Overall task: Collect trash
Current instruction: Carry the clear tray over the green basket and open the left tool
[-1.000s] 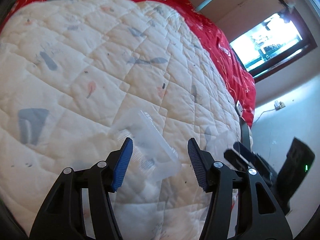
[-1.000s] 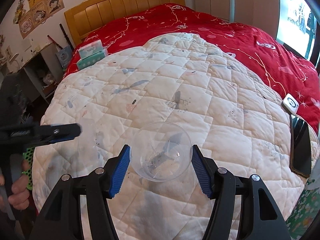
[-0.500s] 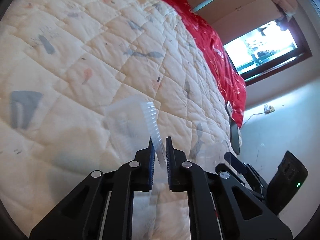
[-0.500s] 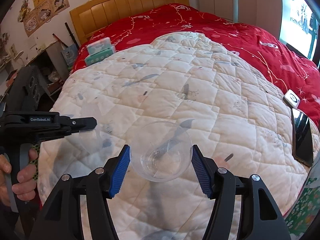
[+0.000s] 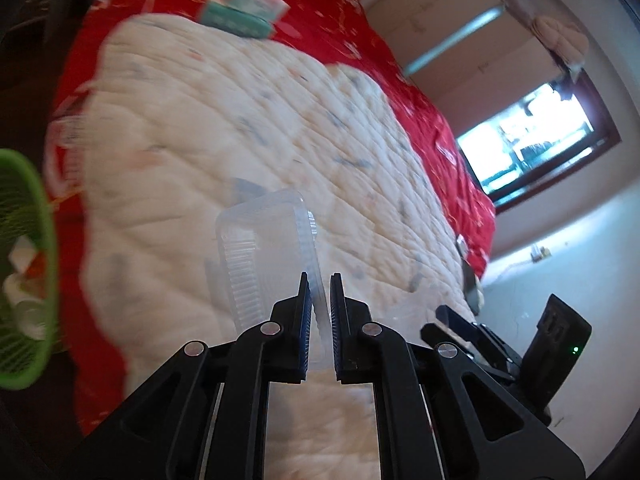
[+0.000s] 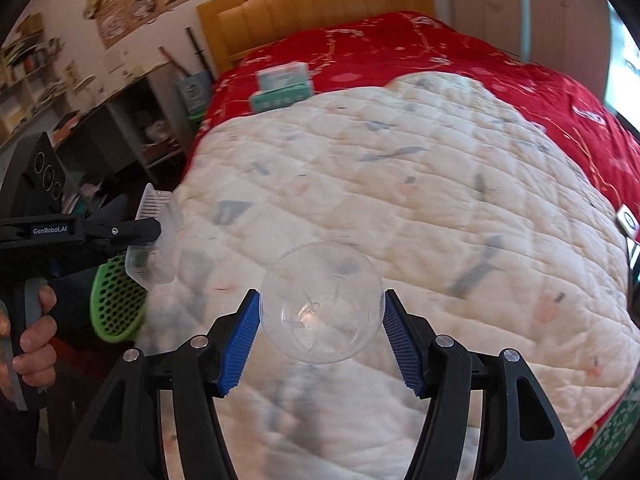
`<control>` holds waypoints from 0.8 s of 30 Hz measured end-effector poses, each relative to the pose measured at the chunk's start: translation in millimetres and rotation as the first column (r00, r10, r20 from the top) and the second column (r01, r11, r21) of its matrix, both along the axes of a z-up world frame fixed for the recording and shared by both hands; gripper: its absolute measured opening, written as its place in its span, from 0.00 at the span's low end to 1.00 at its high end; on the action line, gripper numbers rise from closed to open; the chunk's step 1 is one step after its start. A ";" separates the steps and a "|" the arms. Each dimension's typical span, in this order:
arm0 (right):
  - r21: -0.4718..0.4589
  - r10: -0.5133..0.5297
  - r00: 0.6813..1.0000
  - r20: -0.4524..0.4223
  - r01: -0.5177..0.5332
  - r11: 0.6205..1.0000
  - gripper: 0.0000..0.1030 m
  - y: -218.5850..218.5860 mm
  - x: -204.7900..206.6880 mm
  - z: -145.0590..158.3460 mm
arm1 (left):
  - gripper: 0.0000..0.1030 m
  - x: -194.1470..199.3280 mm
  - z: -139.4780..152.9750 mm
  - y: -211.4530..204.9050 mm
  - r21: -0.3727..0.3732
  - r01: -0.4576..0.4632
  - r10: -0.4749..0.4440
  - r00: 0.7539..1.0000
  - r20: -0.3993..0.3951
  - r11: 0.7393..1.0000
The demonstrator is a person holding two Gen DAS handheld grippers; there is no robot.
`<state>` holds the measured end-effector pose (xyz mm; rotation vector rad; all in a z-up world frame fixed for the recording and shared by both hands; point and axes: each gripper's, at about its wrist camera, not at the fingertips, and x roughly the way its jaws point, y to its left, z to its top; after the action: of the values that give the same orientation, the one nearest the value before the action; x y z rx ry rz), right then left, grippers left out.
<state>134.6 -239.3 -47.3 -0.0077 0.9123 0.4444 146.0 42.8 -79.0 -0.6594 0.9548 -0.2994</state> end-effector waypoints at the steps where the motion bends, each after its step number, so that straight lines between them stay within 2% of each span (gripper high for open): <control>1: 0.003 0.017 1.000 -0.001 -0.017 1.000 0.58 9.2 -1.8 0.9 | 0.08 -4.2 1.5 9.4 0.000 -0.017 0.017 1.000 0.001 1.000; 8: 0.007 0.120 0.993 0.002 -0.120 0.993 0.58 66.7 -11.5 4.0 | 0.08 -42.4 2.1 84.4 0.061 -0.158 0.158 0.987 0.000 0.986; 15: 0.008 0.198 0.980 0.001 -0.198 0.980 0.58 115.3 -16.5 7.9 | 0.08 -67.4 -14.1 153.3 0.083 -0.280 0.283 0.958 -0.033 0.956; 24: -0.003 0.252 0.968 -0.011 -0.252 0.968 0.58 151.5 -18.6 5.0 | 0.08 -73.0 -43.2 200.8 0.110 -0.339 0.350 0.932 -0.094 0.934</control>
<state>116.0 -87.8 -42.2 -0.1272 0.9267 0.6795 73.0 243.6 -122.2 -0.7515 0.9338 0.0944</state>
